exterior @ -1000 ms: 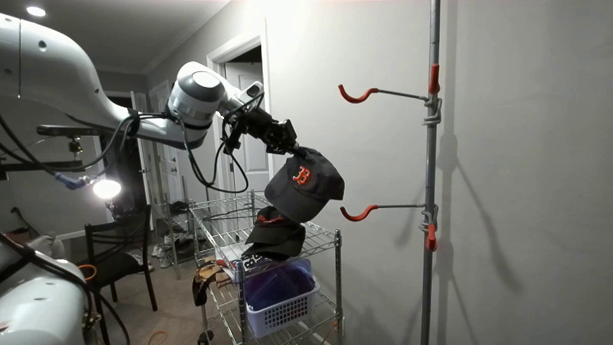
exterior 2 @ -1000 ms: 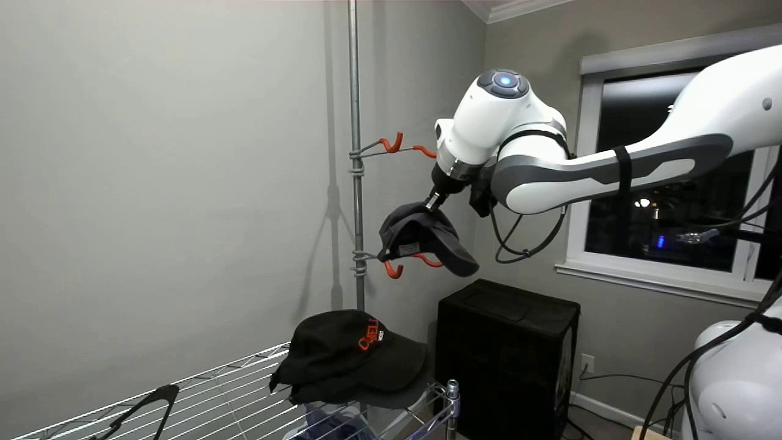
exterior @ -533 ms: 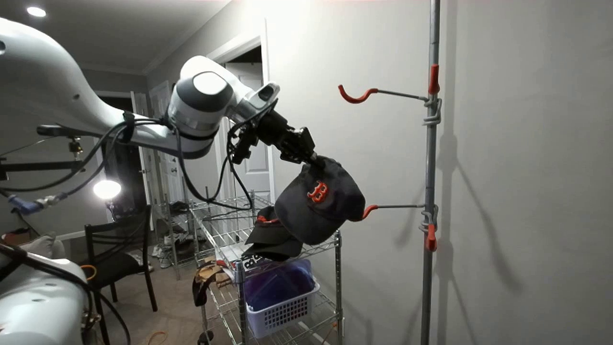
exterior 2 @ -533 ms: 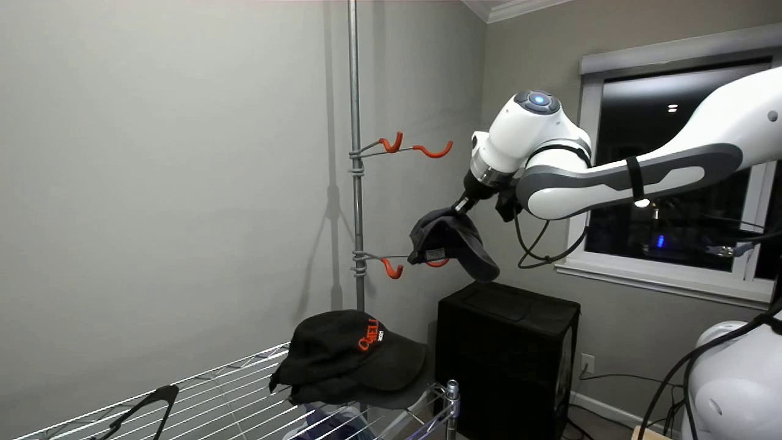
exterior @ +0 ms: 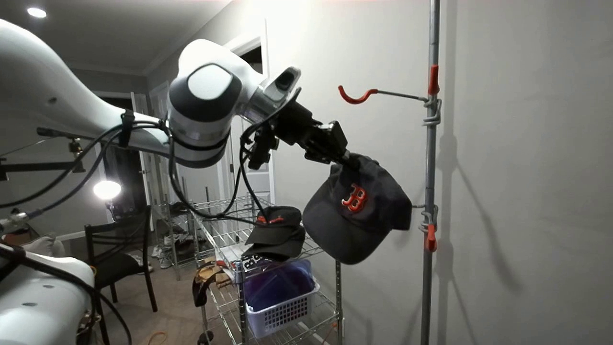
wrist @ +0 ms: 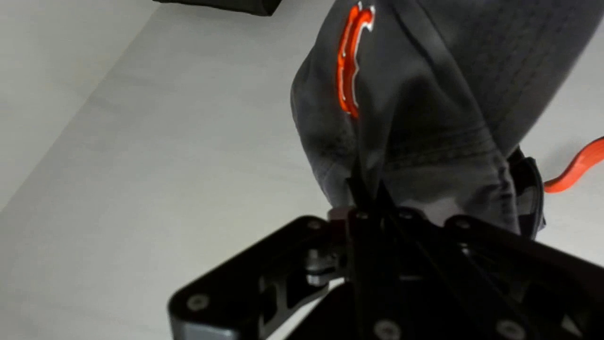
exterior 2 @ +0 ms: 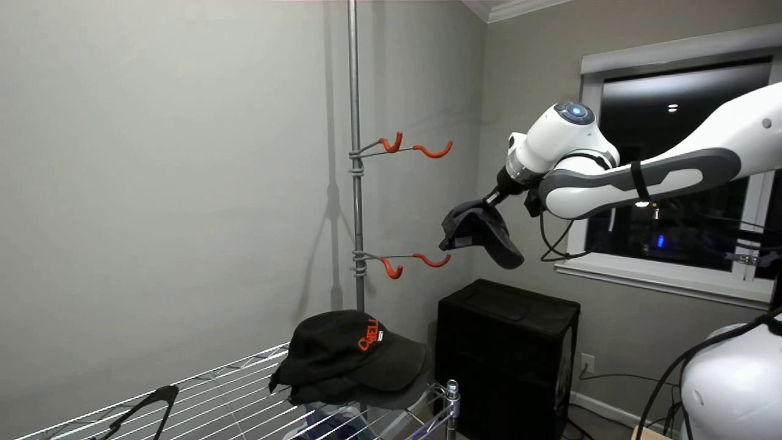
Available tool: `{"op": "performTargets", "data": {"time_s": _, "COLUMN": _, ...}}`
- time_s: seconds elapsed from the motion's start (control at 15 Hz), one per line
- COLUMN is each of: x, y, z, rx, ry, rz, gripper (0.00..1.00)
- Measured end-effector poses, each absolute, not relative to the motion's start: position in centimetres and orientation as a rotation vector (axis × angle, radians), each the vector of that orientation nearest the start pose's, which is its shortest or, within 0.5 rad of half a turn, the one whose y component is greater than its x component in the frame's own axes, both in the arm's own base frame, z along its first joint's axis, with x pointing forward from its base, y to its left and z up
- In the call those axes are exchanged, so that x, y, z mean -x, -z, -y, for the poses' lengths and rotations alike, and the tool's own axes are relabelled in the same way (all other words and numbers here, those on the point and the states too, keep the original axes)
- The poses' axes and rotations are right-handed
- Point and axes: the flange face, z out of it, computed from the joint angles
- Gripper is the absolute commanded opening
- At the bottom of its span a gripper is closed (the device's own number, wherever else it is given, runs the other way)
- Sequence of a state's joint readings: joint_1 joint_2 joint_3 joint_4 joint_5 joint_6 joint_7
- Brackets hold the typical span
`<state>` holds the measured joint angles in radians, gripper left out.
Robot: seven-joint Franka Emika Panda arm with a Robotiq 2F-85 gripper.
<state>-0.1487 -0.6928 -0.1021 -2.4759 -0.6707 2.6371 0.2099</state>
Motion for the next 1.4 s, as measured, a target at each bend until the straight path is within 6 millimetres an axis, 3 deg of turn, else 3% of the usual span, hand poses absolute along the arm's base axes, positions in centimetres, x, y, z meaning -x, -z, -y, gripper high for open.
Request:
{"op": "performTargets", "data": {"time_s": 0.27, "x": -38.7, "y": -60.8, "z": 12.3, "rx": 3.299, "ry": 1.513, "rz": -0.037, "gripper": 0.03}}
{"op": "performTargets", "data": {"time_s": 0.6, "x": -41.1, "y": -59.1, "z": 12.4, "rx": 3.258, "ry": 1.564, "rz": 0.030, "gripper": 0.03}}
{"op": "performTargets", "data": {"time_s": 0.8, "x": -42.5, "y": -57.8, "z": 13.7, "rx": 3.265, "ry": 1.568, "rz": 0.032, "gripper": 0.03}}
{"op": "performTargets", "data": {"time_s": 1.07, "x": -43.5, "y": -58.2, "z": 15.5, "rx": 3.236, "ry": 1.664, "rz": 0.013, "gripper": 0.03}}
{"op": "performTargets", "data": {"time_s": 1.4, "x": -44.1, "y": -58.9, "z": 16.3, "rx": 3.214, "ry": 1.728, "rz": -0.002, "gripper": 0.03}}
